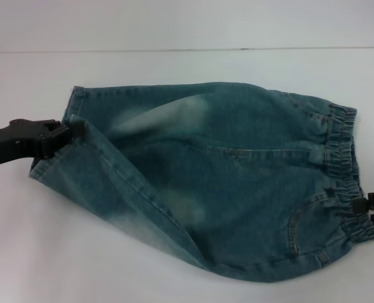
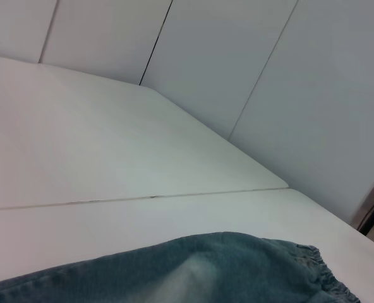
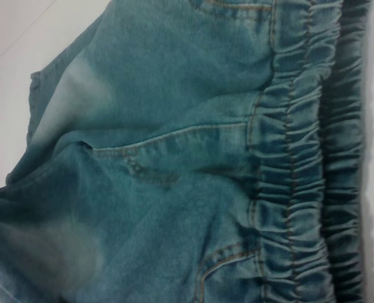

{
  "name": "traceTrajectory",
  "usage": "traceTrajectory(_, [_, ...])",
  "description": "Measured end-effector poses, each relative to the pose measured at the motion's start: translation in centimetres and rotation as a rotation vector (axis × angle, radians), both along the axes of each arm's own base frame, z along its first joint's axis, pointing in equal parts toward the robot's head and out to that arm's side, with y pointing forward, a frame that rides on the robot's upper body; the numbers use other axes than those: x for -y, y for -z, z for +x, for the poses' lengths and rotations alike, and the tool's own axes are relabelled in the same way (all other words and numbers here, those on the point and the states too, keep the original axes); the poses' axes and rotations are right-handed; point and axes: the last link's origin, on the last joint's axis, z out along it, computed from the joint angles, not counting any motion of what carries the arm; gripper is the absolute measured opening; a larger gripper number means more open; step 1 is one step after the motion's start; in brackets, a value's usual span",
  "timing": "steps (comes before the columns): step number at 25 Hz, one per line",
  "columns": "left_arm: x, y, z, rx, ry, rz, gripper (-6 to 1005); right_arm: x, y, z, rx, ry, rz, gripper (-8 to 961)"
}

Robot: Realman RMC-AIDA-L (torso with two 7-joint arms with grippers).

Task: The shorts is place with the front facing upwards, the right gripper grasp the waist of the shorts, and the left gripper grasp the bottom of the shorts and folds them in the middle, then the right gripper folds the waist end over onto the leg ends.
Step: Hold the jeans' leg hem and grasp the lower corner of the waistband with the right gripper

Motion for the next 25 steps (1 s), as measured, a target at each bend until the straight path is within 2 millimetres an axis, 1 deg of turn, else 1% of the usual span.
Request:
traceTrajectory(12, [0.09,0.24,0.13,-0.002,0.009,-0.011,55,-0.06,0.89,-0.52,-0.032,-0.003,0.008,855])
traceTrajectory(21, [0.16,0.39,0.2,0.0,0.013,-0.016,55,0.11,0.56,-0.86,-0.089,0.003,0.037,850])
traceTrajectory(25, [0.17,0.39,0.19,0.0,0.014,-0.015,54,0.24,0.73,-0.98,-0.102,0.002,0.035,848])
